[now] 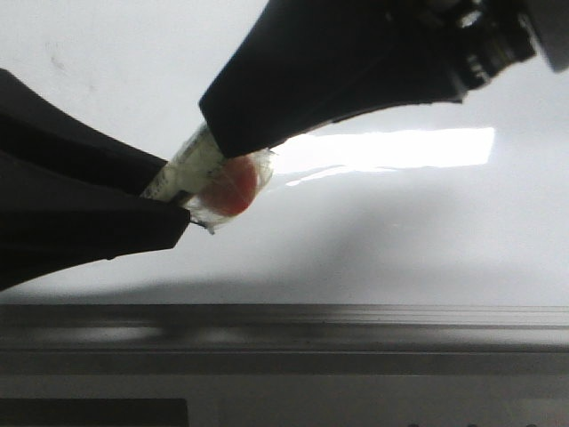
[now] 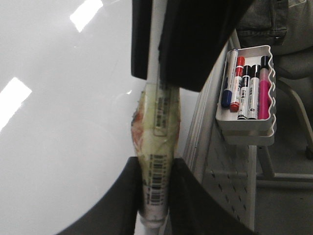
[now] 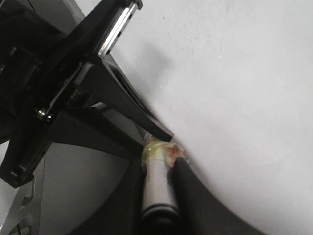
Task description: Write number 3 on whiteboard
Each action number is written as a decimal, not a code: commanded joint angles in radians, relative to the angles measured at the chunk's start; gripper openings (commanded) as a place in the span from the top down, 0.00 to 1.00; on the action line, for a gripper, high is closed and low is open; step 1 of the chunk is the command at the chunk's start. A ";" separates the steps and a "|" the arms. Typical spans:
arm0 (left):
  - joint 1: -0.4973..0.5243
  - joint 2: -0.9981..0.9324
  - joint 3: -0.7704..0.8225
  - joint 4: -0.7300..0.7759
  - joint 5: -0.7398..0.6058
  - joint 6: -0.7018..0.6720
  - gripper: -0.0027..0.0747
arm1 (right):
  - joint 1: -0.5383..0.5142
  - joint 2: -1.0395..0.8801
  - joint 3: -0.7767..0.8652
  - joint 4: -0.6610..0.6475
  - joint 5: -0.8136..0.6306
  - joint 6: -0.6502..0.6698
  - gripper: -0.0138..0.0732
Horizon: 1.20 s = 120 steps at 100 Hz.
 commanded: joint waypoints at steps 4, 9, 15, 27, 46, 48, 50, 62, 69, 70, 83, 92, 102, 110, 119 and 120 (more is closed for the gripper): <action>-0.007 -0.024 -0.031 -0.054 -0.082 -0.012 0.63 | 0.001 -0.010 -0.036 -0.013 -0.064 -0.009 0.92; -0.007 -0.042 -0.031 -0.089 -0.075 -0.012 0.50 | 0.001 -0.010 -0.036 -0.020 -0.066 -0.009 0.92; -0.007 -0.070 -0.031 -0.154 -0.055 -0.012 0.40 | 0.001 -0.017 -0.037 -0.020 -0.068 -0.009 0.92; -0.007 -0.154 -0.031 -0.193 0.051 -0.012 0.40 | -0.018 -0.019 -0.081 -0.020 -0.016 -0.009 0.92; -0.007 -0.288 -0.031 -0.283 0.197 -0.014 0.42 | -0.105 -0.019 -0.210 -0.018 0.095 0.004 0.92; -0.007 -0.301 -0.031 -0.294 0.199 -0.014 0.42 | -0.114 -0.016 -0.226 -0.018 0.109 0.004 0.92; -0.007 -0.312 -0.031 -0.310 0.199 -0.014 0.42 | -0.123 -0.016 -0.243 -0.018 0.118 0.004 0.92; -0.007 -0.354 -0.031 -0.334 0.199 -0.014 0.42 | -0.171 0.013 -0.318 -0.025 0.179 0.004 0.92; -0.007 -0.359 -0.031 -0.334 0.199 -0.014 0.42 | -0.193 0.045 -0.354 -0.030 0.203 0.004 0.92; -0.007 -0.359 -0.031 -0.334 0.199 -0.014 0.42 | -0.197 0.053 -0.360 -0.030 0.205 0.004 0.92; -0.007 -0.359 -0.031 -0.334 0.200 -0.014 0.42 | -0.219 0.119 -0.406 -0.032 0.232 0.004 0.92; -0.007 -0.359 -0.031 -0.334 0.200 -0.014 0.42 | -0.229 0.146 -0.422 -0.039 0.223 0.004 0.92; -0.007 -0.359 -0.031 -0.334 0.200 -0.014 0.42 | -0.243 0.160 -0.432 -0.053 0.222 0.004 0.92; -0.007 -0.359 -0.031 -0.334 0.200 -0.014 0.42 | -0.265 0.160 -0.432 -0.062 0.227 0.004 0.92; -0.007 -0.359 -0.031 -0.334 0.200 -0.014 0.42 | -0.293 0.148 -0.432 -0.062 0.245 0.004 0.92; -0.007 -0.359 -0.031 -0.334 0.200 -0.014 0.42 | -0.295 0.148 -0.432 -0.062 0.248 0.004 0.92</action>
